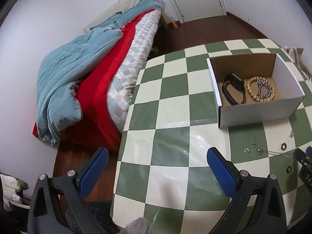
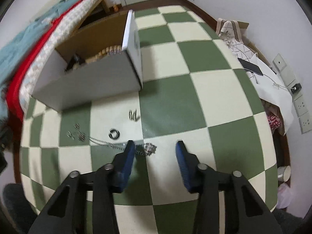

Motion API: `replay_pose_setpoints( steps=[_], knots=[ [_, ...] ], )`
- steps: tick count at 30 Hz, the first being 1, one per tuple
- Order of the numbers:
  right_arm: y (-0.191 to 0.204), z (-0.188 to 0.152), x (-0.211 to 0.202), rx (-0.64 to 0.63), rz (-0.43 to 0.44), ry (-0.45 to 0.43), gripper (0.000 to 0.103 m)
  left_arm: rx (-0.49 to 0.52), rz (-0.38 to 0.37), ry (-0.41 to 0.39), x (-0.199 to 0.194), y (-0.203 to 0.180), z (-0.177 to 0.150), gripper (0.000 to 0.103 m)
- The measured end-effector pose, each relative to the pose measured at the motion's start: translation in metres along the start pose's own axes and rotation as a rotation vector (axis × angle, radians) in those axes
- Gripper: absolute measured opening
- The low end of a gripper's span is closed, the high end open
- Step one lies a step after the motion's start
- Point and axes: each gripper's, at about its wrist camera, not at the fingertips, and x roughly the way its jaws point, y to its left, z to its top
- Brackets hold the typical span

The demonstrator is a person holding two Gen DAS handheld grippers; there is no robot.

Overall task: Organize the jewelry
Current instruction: 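Grasp the end of the silver chain necklace with the right tool, then grasp the small ring with the left tool while the right tool lifts the chain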

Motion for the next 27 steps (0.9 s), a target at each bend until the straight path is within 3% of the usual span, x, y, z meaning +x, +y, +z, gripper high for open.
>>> replay_pose_setpoints(
  steps=[2, 6, 13, 20, 27],
  knots=[
    [0.007, -0.003, 0.002, -0.043, -0.038, -0.007, 0.01, 0.008, -0.003, 0.005, 0.001, -0.003, -0.001, 0.103],
    [-0.005, -0.007, -0.002, -0.02, -0.035, -0.016, 0.01, 0.023, -0.016, 0.016, 0.001, -0.011, -0.003, 0.103],
    [-0.073, 0.003, -0.023, 0.141, -0.06, -0.048, 0.01, 0.036, -0.096, 0.036, -0.004, -0.031, -0.007, 0.103],
    [-0.114, 0.002, -0.027, 0.227, -0.079, -0.038, 0.01, 0.079, -0.314, 0.044, -0.023, -0.088, -0.015, 0.102],
    [-0.117, -0.008, -0.026, 0.24, -0.072, -0.029, 0.01, 0.198, -0.408, 0.08, -0.029, -0.155, -0.029, 0.091]
  ],
)
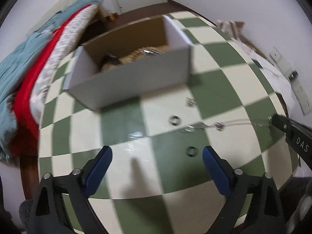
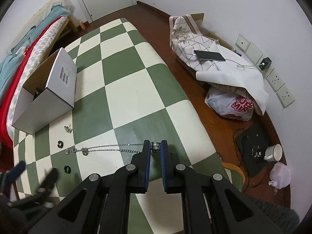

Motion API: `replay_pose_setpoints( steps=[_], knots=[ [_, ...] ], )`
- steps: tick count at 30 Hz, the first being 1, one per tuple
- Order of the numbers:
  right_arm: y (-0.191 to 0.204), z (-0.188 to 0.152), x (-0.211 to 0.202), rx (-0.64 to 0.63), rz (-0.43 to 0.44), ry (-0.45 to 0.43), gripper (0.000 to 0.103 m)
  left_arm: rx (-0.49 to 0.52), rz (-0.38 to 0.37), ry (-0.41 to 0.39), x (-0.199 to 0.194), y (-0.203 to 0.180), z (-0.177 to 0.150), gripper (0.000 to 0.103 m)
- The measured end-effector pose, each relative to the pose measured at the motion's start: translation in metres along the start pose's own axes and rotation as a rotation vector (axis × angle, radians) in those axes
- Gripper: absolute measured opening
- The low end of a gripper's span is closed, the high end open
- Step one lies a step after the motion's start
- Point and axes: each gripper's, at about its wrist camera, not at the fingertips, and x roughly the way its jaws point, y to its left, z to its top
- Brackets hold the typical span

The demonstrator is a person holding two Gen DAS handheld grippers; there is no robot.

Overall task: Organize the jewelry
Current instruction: 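Grasp the small ring with the left tool while the right tool lifts the chain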

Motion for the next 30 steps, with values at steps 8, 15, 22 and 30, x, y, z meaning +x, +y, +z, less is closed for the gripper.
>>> replay_pose_setpoints(
  steps=[8, 15, 22, 30],
  knots=[
    [-0.002, -0.002, 0.0, 0.005, 0.005, 0.001, 0.01, 0.054, -0.056, 0.005, 0.01, -0.024, -0.001, 0.031],
    [-0.002, -0.001, -0.006, 0.012, 0.016, -0.011, 0.01, 0.065, -0.071, 0.002, 0.009, -0.024, 0.002, 0.009],
    [0.01, 0.011, -0.041, -0.01, 0.085, -0.053, 0.01, 0.036, -0.088, -0.038, -0.016, -0.004, 0.006, 0.009],
    [0.042, 0.034, -0.099, -0.079, 0.194, -0.122, 0.01, -0.05, -0.129, -0.104, -0.067, 0.047, 0.029, 0.009]
  ],
)
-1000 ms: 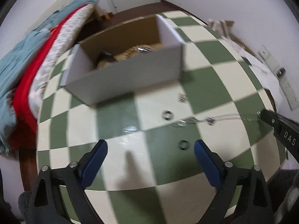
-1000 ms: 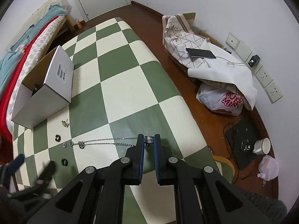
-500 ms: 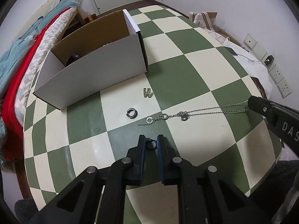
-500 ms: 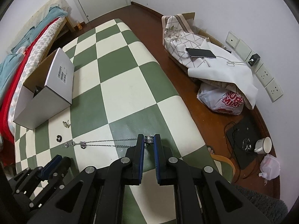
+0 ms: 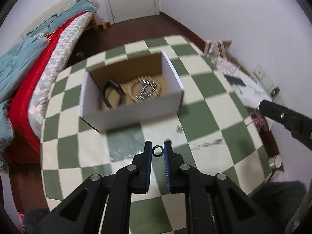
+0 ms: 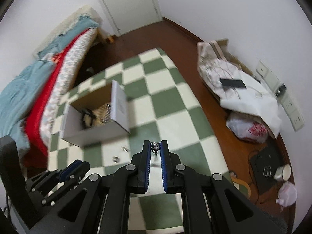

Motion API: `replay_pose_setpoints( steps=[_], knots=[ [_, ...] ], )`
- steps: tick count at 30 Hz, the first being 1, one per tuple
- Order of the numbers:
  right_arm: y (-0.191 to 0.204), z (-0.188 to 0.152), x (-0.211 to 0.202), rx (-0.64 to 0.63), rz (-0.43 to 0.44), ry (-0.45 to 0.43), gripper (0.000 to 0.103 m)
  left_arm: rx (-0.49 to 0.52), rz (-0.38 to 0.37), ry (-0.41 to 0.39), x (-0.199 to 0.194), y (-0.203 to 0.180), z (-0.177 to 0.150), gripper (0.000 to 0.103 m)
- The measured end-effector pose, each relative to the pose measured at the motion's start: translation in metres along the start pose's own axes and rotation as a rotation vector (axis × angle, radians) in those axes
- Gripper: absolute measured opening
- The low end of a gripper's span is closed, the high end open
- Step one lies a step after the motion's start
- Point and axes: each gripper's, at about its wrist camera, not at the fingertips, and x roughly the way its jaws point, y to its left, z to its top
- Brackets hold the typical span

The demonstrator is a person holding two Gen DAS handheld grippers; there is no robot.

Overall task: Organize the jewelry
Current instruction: 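Grasp the small ring with the left tool while the right tool lifts the chain, then carry the chain and ring into the white box and open both tools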

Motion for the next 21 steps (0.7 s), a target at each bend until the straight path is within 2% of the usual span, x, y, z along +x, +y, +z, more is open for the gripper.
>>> replay_pose_setpoints(
  steps=[10, 14, 18, 21],
  knots=[
    [0.054, 0.056, -0.064, -0.101, 0.095, -0.118, 0.01, -0.078, -0.069, -0.102, -0.06, 0.047, 0.059, 0.009],
    [0.079, 0.084, -0.076, -0.136, 0.137, -0.153, 0.01, -0.081, -0.059, -0.134, -0.071, 0.065, 0.086, 0.009],
    [0.105, 0.103, -0.073, -0.171, 0.162, -0.161, 0.01, -0.107, -0.069, -0.099, -0.057, 0.086, 0.106, 0.01],
    [0.123, 0.112, -0.057, -0.193, 0.169, -0.135, 0.01, -0.123, -0.068, -0.058, -0.041, 0.099, 0.114, 0.01]
  ],
)
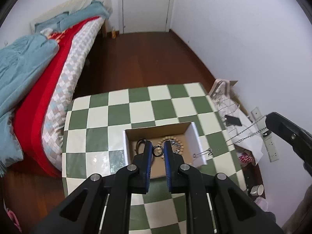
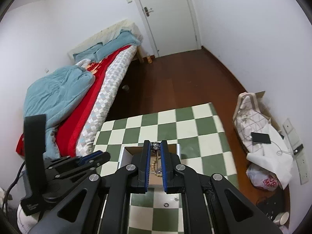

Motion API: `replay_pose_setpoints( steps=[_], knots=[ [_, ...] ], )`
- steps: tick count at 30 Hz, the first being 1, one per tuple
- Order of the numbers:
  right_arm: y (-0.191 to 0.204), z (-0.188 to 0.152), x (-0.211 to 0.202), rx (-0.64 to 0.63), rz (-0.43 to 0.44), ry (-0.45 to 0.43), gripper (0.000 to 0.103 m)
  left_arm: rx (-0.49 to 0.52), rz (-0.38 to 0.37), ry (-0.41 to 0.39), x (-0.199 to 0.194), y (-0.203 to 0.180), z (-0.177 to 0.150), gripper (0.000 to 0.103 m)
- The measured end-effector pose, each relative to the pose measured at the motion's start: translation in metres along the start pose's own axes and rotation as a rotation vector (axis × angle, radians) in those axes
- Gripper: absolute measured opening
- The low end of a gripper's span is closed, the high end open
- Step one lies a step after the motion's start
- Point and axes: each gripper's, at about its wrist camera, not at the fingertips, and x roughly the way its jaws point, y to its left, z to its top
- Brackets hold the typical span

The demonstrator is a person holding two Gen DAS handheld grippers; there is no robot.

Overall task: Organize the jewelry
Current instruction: 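Carry the chain and ring into the white box and open both tools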

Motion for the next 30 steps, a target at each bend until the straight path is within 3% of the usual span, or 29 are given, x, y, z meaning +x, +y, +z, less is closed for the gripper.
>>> replay_pose_setpoints(
  steps=[12, 17, 18, 19, 20, 21, 22, 23, 26, 28, 29, 30],
  knots=[
    [-0.006, -0.027, 0.109, 0.013, -0.004, 0.258, 0.01, -0.055, -0.023, 0.209, 0.087, 0.027, 0.012, 0.01],
    [-0.02, -0.038, 0.14, 0.048, -0.002, 0.371, 0.011, -0.091, 0.002, 0.252, 0.108, 0.036, 0.015, 0.013],
    [-0.023, -0.039, 0.145, 0.054, -0.005, 0.392, 0.012, -0.101, 0.005, 0.25, 0.11, 0.038, 0.015, 0.016],
    [-0.026, -0.041, 0.15, 0.062, -0.012, 0.412, 0.013, -0.109, 0.013, 0.246, 0.11, 0.04, 0.016, 0.03],
    [-0.027, -0.041, 0.152, 0.063, -0.012, 0.42, 0.022, -0.118, 0.019, 0.241, 0.11, 0.042, 0.017, 0.042],
    [-0.029, -0.042, 0.153, 0.066, -0.016, 0.422, 0.037, -0.125, 0.022, 0.236, 0.109, 0.043, 0.018, 0.07],
    [-0.031, -0.043, 0.153, 0.064, -0.027, 0.422, 0.047, -0.138, 0.025, 0.22, 0.106, 0.046, 0.019, 0.089],
    [-0.033, -0.043, 0.154, 0.061, -0.033, 0.426, 0.057, -0.143, 0.024, 0.211, 0.105, 0.047, 0.02, 0.091],
    [-0.035, -0.045, 0.155, 0.05, -0.059, 0.431, 0.062, -0.146, 0.05, 0.195, 0.1, 0.05, 0.02, 0.093],
    [-0.035, -0.047, 0.156, 0.026, -0.095, 0.433, 0.075, -0.144, 0.075, 0.183, 0.096, 0.052, 0.019, 0.102],
    [-0.034, -0.048, 0.157, 0.013, -0.111, 0.434, 0.089, -0.136, 0.092, 0.169, 0.093, 0.051, 0.017, 0.102],
    [-0.032, -0.049, 0.157, -0.006, -0.132, 0.435, 0.096, -0.13, 0.106, 0.157, 0.091, 0.051, 0.016, 0.102]
  ],
)
